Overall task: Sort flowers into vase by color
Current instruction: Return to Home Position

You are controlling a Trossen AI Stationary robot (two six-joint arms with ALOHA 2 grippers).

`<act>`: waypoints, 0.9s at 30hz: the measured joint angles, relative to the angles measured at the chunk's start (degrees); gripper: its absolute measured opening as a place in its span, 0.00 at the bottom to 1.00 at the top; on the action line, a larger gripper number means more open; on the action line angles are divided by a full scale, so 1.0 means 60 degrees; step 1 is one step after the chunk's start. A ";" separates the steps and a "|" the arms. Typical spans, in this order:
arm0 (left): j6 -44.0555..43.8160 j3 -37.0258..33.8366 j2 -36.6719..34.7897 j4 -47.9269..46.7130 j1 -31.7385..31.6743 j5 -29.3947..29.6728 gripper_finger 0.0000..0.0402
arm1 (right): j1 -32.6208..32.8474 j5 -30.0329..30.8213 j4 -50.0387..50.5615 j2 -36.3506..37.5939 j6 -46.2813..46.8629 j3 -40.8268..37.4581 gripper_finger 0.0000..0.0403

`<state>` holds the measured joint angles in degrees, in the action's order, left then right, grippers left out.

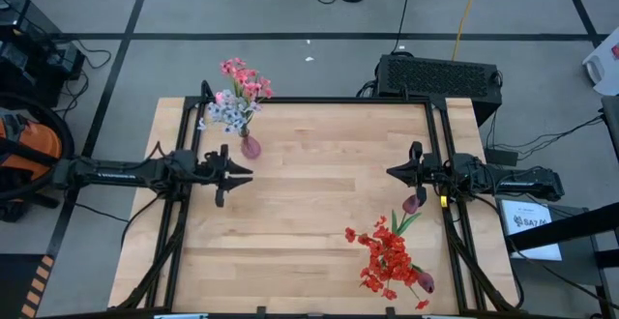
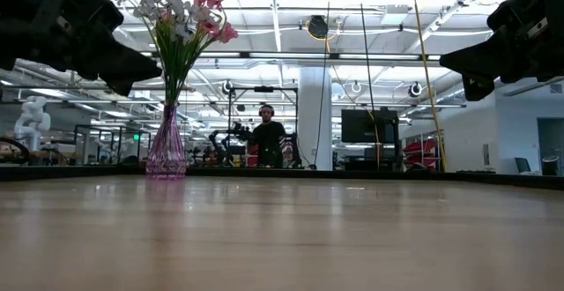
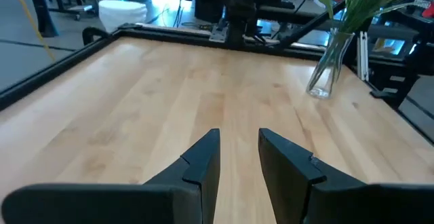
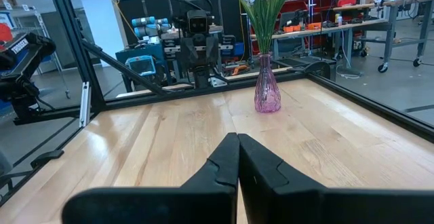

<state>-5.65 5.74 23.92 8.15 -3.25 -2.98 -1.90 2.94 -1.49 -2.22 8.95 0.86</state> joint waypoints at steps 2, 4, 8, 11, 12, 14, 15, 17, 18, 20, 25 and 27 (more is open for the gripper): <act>-0.0003 -0.0145 -0.0027 0.0094 0.0000 0.0000 0.27 | -0.0001 0.0000 0.0002 0.0000 0.0000 0.0000 0.00; -0.0041 -0.0363 -0.0109 0.0092 0.0000 0.0000 0.27 | 0.0002 0.0000 0.0002 0.0000 0.0000 0.0000 0.00; -0.0390 -0.0840 -0.0467 0.0137 0.0000 -0.0244 0.27 | 0.0002 0.0000 0.0002 0.0000 0.0000 0.0000 0.00; -0.0269 -0.0886 -0.0950 0.0335 0.0004 -0.0790 0.27 | 0.0002 0.0000 0.0001 0.0000 -0.0003 0.0000 0.00; -0.0207 -0.0886 -0.1127 0.0299 0.0003 -0.0865 0.27 | -0.0002 0.0000 0.0002 0.0004 0.0000 0.0000 0.00; -0.0080 -0.0886 -0.1495 0.0196 0.0000 -0.0874 0.27 | 0.0002 0.0000 0.0002 0.0000 0.0000 0.0000 0.00; -0.0019 -0.0889 -0.1719 0.0113 0.0000 -0.0867 0.27 | -0.0001 0.0000 0.0002 0.0000 0.0000 0.0000 0.00; -0.0005 -0.0889 -0.2216 -0.0214 -0.0007 -0.0690 0.27 | -0.0001 0.0000 0.0002 0.0002 0.0000 0.0000 0.00; -0.0004 -0.0889 -0.2497 -0.0388 -0.0007 -0.0572 0.27 | 0.0002 0.0000 0.0002 0.0002 -0.0001 0.0000 0.00; -0.0004 -0.0889 -0.3073 -0.0709 -0.0007 -0.0375 0.27 | 0.0001 0.0000 0.0002 0.0001 0.0000 0.0000 0.00; 0.0029 -0.0893 -0.3982 -0.1081 -0.0018 0.0031 0.27 | -0.0002 -0.0004 0.0000 0.0004 -0.0002 0.0000 0.00; 0.0094 -0.0893 -0.3963 -0.1152 -0.0022 0.0144 0.27 | -0.0002 0.0004 0.0001 0.0002 -0.0002 0.0000 0.00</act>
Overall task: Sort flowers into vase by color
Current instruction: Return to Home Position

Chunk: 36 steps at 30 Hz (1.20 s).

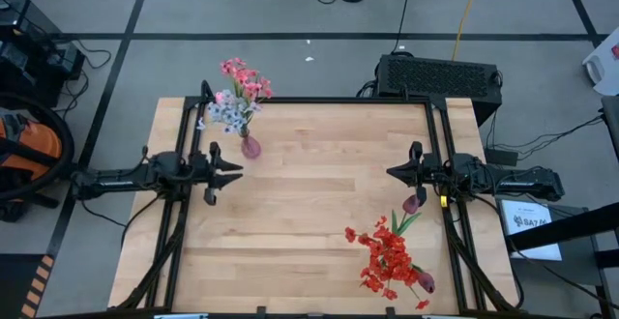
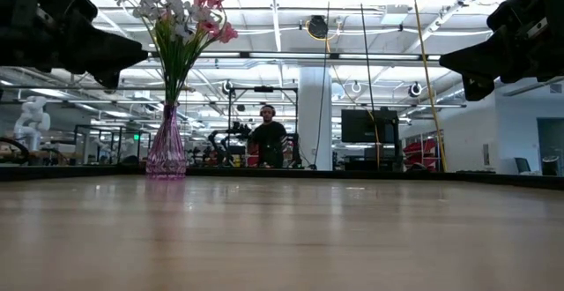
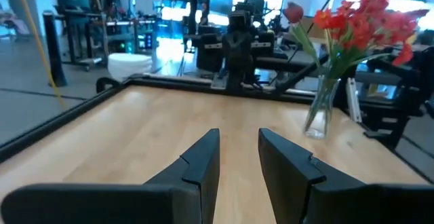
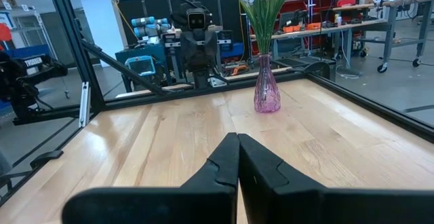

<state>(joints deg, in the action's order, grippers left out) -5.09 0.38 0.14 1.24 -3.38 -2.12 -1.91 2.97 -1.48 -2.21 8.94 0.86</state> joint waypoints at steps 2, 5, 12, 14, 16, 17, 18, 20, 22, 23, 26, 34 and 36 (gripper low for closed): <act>0.0147 0.0000 0.0012 -0.0042 0.0000 0.0104 0.27 | 0.0000 0.0002 -0.0006 -0.0004 -0.0001 0.0000 0.00; 0.0640 -0.0004 -0.0007 -0.0044 0.0000 0.0103 0.27 | 0.0000 0.0014 -0.0003 -0.0031 0.0002 0.0000 0.00; 0.0682 -0.0004 0.0019 -0.0051 0.0004 0.0104 0.27 | 0.0000 0.0003 -0.0003 -0.0049 -0.0002 0.0000 0.00; 0.0682 -0.0004 0.0019 -0.0051 0.0004 0.0105 0.27 | 0.0000 0.0003 -0.0003 -0.0046 -0.0002 0.0000 0.00; 0.0681 -0.0004 0.0019 -0.0044 0.0004 0.0104 0.27 | 0.0004 -0.0001 -0.0003 -0.0046 0.0002 0.0000 0.00; 0.0679 -0.0004 0.0019 -0.0044 0.0004 0.0104 0.27 | 0.0000 0.0003 -0.0003 -0.0046 0.0001 0.0000 0.00; 0.0679 -0.0004 0.0019 -0.0044 0.0004 0.0104 0.27 | 0.0000 0.0003 -0.0003 -0.0046 0.0001 0.0000 0.00; 0.0679 -0.0004 0.0019 -0.0044 0.0004 0.0104 0.27 | 0.0000 -0.0001 -0.0003 -0.0046 0.0002 0.0000 0.00; 0.0675 -0.0007 0.0019 -0.0044 0.0004 0.0104 0.27 | 0.0000 -0.0001 -0.0003 -0.0046 0.0002 0.0000 0.00; 0.0677 -0.0007 0.0019 -0.0044 0.0004 0.0104 0.27 | 0.0000 -0.0001 -0.0003 -0.0046 0.0002 0.0000 0.00; 0.0675 -0.0007 0.0019 -0.0044 0.0004 0.0104 0.27 | 0.0004 -0.0003 -0.0003 -0.0046 0.0001 0.0000 0.00; 0.0671 -0.0007 0.0019 -0.0044 0.0004 0.0104 0.27 | 0.0002 -0.0004 -0.0003 -0.0046 0.0002 0.0000 0.00; 0.0671 -0.0011 0.0019 -0.0044 0.0004 0.0107 0.27 | 0.0002 -0.0004 -0.0003 -0.0046 0.0002 0.0000 0.00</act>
